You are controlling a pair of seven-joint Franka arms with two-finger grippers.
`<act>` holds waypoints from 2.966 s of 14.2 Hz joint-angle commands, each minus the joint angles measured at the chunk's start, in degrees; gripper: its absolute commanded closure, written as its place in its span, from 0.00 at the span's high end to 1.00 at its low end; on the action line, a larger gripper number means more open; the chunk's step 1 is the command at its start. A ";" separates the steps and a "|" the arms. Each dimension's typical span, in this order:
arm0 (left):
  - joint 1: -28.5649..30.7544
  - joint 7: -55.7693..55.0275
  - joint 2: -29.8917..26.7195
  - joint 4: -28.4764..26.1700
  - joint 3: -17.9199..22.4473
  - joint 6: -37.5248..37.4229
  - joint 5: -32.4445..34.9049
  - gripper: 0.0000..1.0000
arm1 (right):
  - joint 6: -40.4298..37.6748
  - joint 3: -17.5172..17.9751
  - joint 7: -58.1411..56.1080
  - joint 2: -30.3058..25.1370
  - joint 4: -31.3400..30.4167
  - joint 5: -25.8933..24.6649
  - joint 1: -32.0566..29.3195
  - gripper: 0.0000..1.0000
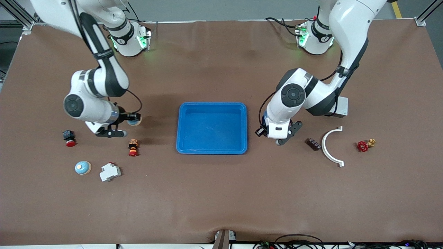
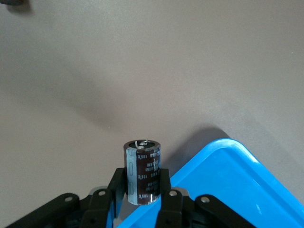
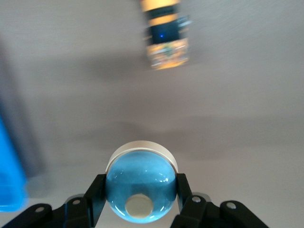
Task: Place electrolytic capacitor and blue bell in tray
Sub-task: 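Carry the capacitor with the left gripper while the right gripper carries the bell, then open the left gripper over the tray while the right gripper lowers the bell, then move the left gripper to another capacitor while the right gripper releases the bell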
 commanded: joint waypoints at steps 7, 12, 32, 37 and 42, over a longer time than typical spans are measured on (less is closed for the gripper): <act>-0.58 -1.76 1.64 1.13 0.09 1.26 1.54 0.00 | 5.48 -0.58 27.72 0.88 3.09 5.51 17.39 0.12; -4.43 -8.07 4.62 3.76 0.09 3.64 1.45 0.00 | 9.51 -0.67 34.85 6.51 7.58 5.51 22.14 0.12; -5.34 -11.53 -1.95 3.95 0.70 -12.70 7.33 1.00 | 12.16 -0.67 36.44 14.69 11.19 5.42 24.61 0.23; 1.97 -1.33 -6.71 -0.45 0.35 -13.15 8.31 1.00 | 11.99 -0.67 36.44 14.87 11.45 5.42 24.61 0.52; 9.78 6.04 -6.27 -1.24 0.35 -12.97 8.40 1.00 | 11.02 -0.67 36.52 14.69 11.28 5.42 24.87 1.00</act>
